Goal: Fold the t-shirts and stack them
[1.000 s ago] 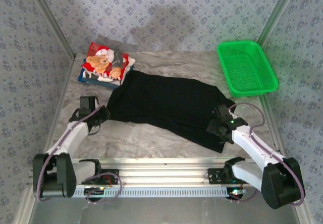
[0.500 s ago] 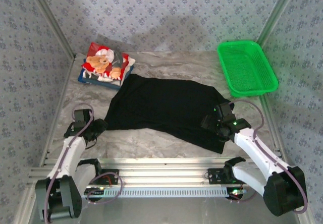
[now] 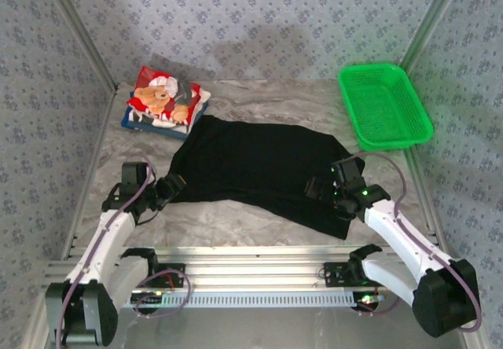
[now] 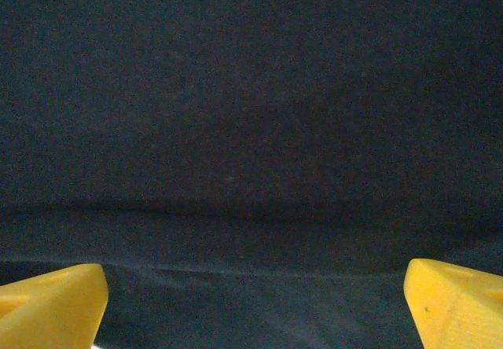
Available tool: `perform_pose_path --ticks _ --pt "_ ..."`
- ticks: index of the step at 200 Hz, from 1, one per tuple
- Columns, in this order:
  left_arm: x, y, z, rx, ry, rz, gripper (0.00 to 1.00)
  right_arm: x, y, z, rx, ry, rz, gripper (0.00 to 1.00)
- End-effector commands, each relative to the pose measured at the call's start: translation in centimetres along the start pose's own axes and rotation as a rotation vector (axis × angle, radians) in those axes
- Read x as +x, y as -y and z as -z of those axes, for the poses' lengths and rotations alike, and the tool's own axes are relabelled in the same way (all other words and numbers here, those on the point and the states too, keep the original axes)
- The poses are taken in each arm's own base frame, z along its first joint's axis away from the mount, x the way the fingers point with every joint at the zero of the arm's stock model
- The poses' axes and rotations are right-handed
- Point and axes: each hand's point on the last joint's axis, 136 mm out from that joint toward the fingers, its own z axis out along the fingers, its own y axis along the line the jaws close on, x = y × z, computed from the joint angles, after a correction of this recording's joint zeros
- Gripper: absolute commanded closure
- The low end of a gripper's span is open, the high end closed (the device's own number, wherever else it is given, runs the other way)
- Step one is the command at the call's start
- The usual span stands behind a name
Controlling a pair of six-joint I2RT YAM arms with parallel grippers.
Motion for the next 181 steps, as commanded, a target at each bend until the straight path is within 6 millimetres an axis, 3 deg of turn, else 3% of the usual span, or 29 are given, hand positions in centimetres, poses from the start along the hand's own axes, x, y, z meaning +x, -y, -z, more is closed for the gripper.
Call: perform_pose_path --ticks 1,50,104,146,181 --pt "0.2 1.4 -0.9 0.073 -0.042 0.033 0.40 -0.6 -2.0 1.0 -0.079 0.038 0.064 0.00" --pt "0.2 1.2 -3.7 0.070 -0.099 0.063 0.45 -0.2 -2.7 1.1 -0.104 0.040 0.093 0.00" --pt "0.0 1.6 -5.1 0.075 -0.118 0.067 0.49 -0.1 -2.7 1.0 -0.100 0.042 0.095 0.00" --pt "0.3 1.2 -5.8 0.061 -0.140 0.065 0.57 -0.2 -2.5 1.0 -0.091 0.048 0.094 0.00" --pt "0.2 1.7 -6.4 0.082 -0.155 0.068 0.72 -0.2 -2.4 1.0 -0.087 0.049 0.092 0.00"
